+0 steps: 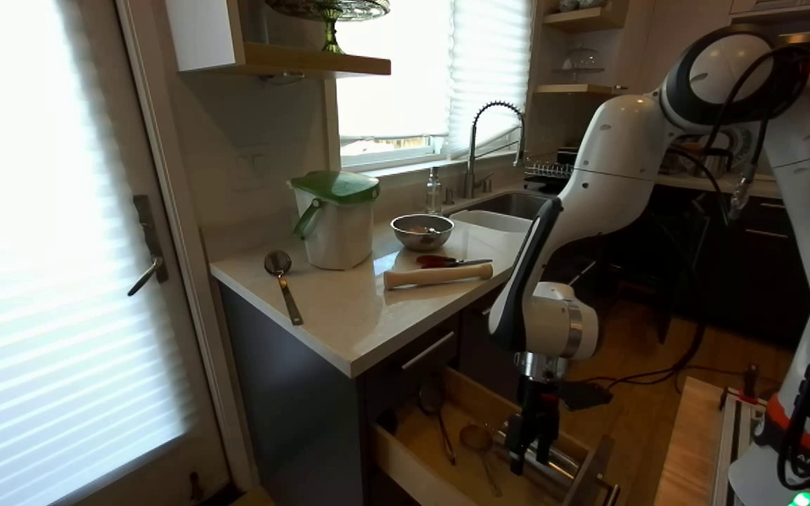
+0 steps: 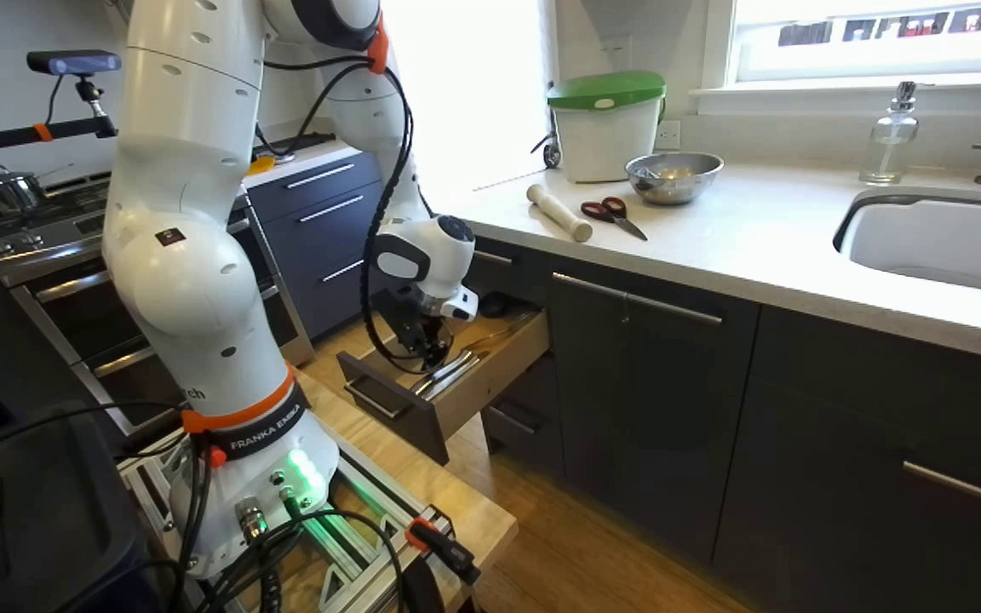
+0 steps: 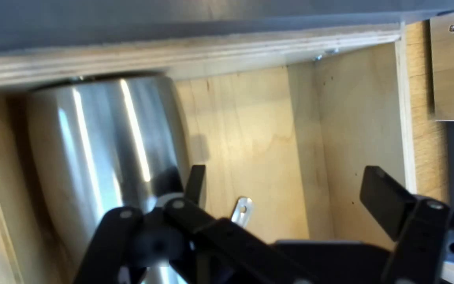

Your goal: Pick up the strainer on the counter and put it in the open drawer

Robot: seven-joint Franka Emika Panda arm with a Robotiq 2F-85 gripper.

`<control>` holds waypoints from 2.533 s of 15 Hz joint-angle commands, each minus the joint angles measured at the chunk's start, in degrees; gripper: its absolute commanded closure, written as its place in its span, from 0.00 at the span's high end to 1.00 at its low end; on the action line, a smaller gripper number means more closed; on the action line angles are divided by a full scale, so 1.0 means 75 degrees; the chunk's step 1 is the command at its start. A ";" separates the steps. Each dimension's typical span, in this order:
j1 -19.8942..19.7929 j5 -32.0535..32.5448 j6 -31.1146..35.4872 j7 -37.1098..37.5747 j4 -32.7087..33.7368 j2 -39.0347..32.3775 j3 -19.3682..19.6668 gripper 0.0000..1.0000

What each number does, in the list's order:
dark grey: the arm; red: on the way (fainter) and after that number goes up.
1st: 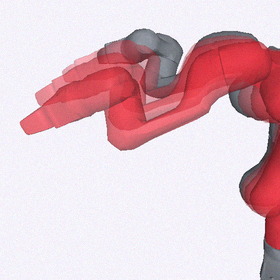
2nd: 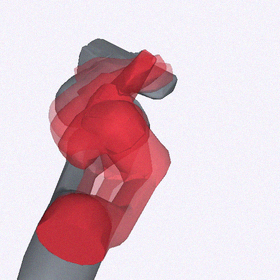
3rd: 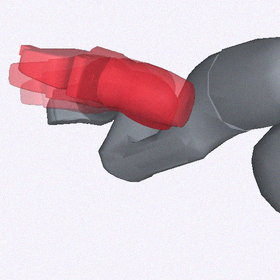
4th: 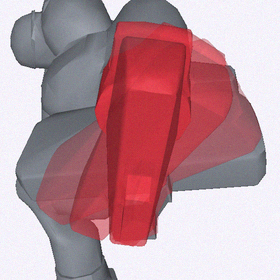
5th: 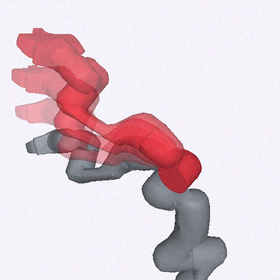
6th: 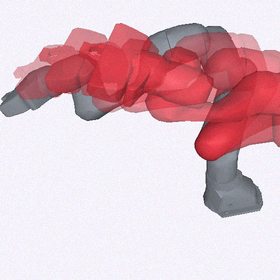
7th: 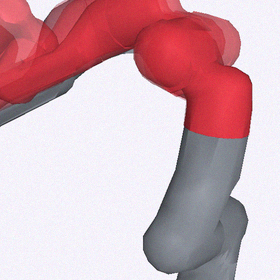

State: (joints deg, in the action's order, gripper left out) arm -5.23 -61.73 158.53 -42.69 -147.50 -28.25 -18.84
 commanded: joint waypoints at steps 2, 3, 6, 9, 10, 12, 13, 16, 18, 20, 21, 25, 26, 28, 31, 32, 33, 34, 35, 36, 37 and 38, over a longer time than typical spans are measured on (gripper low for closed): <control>0.0089 0.0534 -0.0483 0.0598 -0.0363 0.0105 0.0306 1.00; 0.0120 0.0638 -0.0564 0.0720 -0.0378 0.0103 0.0345 1.00; 0.0154 0.1134 -0.1069 0.1090 -0.0446 0.0123 0.0476 1.00; 0.0297 0.1655 -0.1759 0.1482 -0.0553 0.0206 0.0747 1.00; 0.0327 0.1846 -0.1949 0.1618 -0.0558 0.0206 0.0824 1.00; 0.0346 0.2206 -0.2387 0.1881 -0.0537 0.0186 0.0943 1.00; 0.0353 0.2379 -0.2590 0.2005 -0.0527 0.0183 0.0985 1.00; 0.0298 0.2720 -0.3077 0.2202 -0.0477 0.0168 0.1050 1.00; 0.0284 0.2908 -0.3380 0.2319 -0.0447 0.0138 0.1099 1.00; 0.0271 0.3073 -0.3614 0.2399 -0.0355 0.0104 0.1154 1.00; 0.0255 0.3095 -0.3658 0.2407 -0.0337 0.0117 0.1160 1.00; 0.0046 0.2192 -0.2685 0.1651 -0.0772 0.0943 0.0877 1.00; -0.0014 0.1900 -0.2575 0.1482 -0.0921 0.1282 0.0794 1.00; 0.0028 0.1296 -0.2259 0.0984 -0.1221 0.1945 0.0691 1.00; 0.0336 0.0175 -0.1873 0.0348 -0.1693 0.3048 0.0673 1.00; 0.0453 -0.0364 -0.1830 0.0064 -0.1861 0.3457 0.0664 1.00; 0.0597 -0.0905 -0.1838 -0.0246 -0.1974 0.3814 0.0702 1.00; 0.0766 -0.1284 -0.1722 -0.0413 -0.1373 0.3425 0.0806 1.00; 0.0932 -0.1750 -0.1578 -0.0707 -0.1438 0.3707 0.0844 1.00; 0.1082 -0.2089 -0.1366 -0.0883 -0.1386 0.3852 0.0866 1.00; 0.1236 -0.2166 -0.1088 -0.0969 -0.1329 0.3891 0.0862 1.00; 0.1173 -0.1681 -0.1469 -0.0629 -0.1269 0.3661 0.1044 1.00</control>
State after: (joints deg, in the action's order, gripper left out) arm 1.43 -74.63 147.69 -47.65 -157.01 -0.84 -13.26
